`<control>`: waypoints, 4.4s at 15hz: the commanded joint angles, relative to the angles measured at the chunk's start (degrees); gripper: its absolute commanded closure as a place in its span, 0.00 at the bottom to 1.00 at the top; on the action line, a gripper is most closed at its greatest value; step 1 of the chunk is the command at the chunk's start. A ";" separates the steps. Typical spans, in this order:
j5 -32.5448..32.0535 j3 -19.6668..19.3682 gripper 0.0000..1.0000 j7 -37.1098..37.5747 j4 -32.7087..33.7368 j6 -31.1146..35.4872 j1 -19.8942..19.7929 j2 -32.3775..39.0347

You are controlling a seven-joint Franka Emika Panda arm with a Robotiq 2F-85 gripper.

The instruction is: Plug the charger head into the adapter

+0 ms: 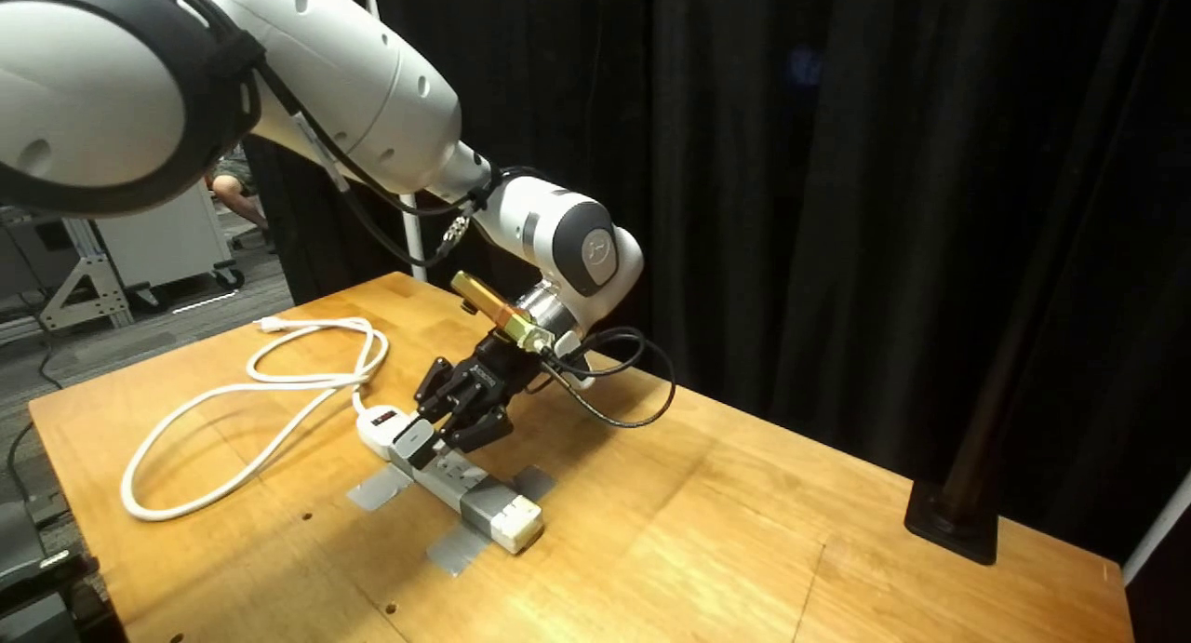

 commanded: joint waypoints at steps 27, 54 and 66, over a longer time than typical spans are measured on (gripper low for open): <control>-3.27 0.16 0.05 -2.21 19.04 -13.21 1.73 12.38; -4.22 -0.55 0.00 -2.36 18.74 -10.11 4.45 6.94; -2.94 -1.95 0.00 1.67 -0.13 20.11 4.33 -13.13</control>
